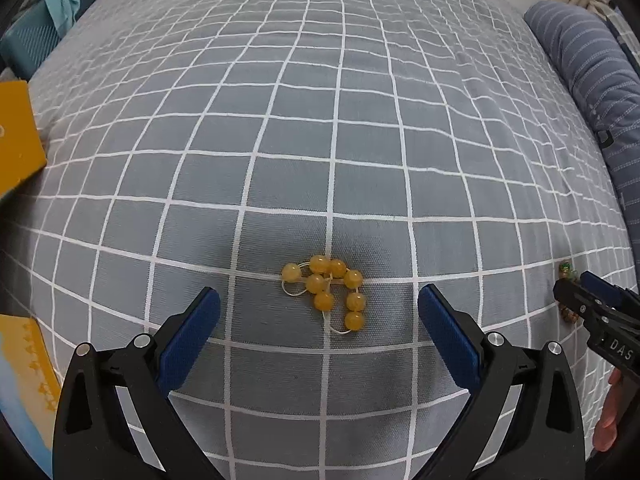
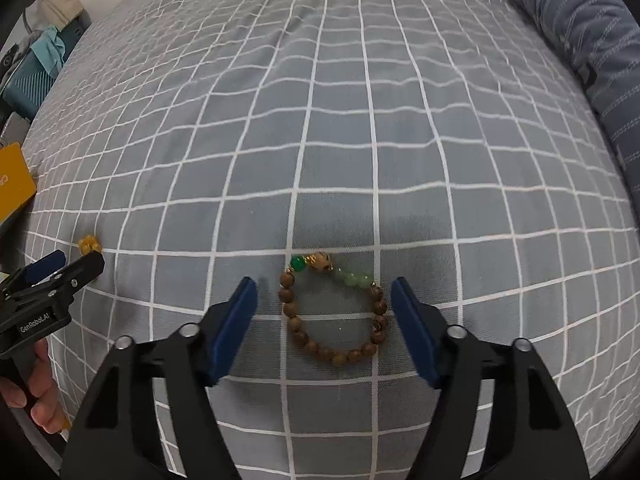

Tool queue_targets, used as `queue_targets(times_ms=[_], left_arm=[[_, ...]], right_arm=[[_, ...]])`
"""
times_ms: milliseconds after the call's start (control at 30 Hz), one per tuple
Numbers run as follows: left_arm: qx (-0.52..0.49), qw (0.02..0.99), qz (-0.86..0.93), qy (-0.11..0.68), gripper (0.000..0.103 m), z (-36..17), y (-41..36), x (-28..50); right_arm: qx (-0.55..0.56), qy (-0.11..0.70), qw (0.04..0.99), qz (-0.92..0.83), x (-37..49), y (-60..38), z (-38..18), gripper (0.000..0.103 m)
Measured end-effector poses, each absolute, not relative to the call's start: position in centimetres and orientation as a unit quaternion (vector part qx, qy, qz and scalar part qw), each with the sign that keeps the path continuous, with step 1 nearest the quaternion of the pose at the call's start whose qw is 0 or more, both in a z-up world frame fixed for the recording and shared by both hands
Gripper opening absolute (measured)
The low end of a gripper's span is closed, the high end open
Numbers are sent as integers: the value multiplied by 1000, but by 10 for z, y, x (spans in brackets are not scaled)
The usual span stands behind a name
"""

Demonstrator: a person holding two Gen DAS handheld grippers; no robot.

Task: Organize jewelry
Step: 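Grasp the yellow bead bracelet with the left tool while the right tool grasps the wooden bead bracelet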

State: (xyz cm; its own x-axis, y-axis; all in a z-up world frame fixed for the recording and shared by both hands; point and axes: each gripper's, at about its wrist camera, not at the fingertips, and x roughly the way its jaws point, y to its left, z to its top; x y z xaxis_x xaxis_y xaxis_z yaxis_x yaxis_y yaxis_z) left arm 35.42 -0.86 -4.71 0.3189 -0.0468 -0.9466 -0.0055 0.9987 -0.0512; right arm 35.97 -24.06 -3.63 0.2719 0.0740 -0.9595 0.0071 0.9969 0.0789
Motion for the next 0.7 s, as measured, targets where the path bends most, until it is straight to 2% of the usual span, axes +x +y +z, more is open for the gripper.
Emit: queue_targets(times_ms=[100, 167, 200, 300, 367, 400, 467, 500, 533, 700], left_arm=[[-28, 807, -16, 589, 95, -49, -11, 358], [-21, 801, -18, 598, 82, -52, -10, 357], [-13, 801, -15, 599, 80, -54, -12, 356], [-5, 801, -20, 598, 64, -53, -12, 357], [-7, 801, -19, 599, 47, -51, -10, 356], [-8, 800, -21, 599, 42, -51, -10, 356], [-2, 799, -26, 600, 16, -50, -10, 354], [-3, 799, -28, 600, 10, -48, -11, 353], [-5, 800, -28, 600, 9, -47, -11, 353], [-2, 804, -30, 594, 9, -44, -12, 349]], right_arm=[[31, 605, 795, 21, 357, -241, -39, 51], [33, 605, 795, 22, 356, -243, -40, 46], [33, 606, 794, 24, 356, -244, -41, 44], [29, 607, 793, 26, 353, -247, -40, 34], [33, 609, 792, 27, 350, -251, -39, 24], [36, 610, 791, 25, 347, -253, -38, 22], [50, 613, 788, 25, 344, -257, -38, 15], [57, 614, 787, 26, 344, -257, -38, 12], [64, 615, 786, 26, 343, -260, -38, 8], [65, 610, 789, 20, 339, -261, -33, 7]])
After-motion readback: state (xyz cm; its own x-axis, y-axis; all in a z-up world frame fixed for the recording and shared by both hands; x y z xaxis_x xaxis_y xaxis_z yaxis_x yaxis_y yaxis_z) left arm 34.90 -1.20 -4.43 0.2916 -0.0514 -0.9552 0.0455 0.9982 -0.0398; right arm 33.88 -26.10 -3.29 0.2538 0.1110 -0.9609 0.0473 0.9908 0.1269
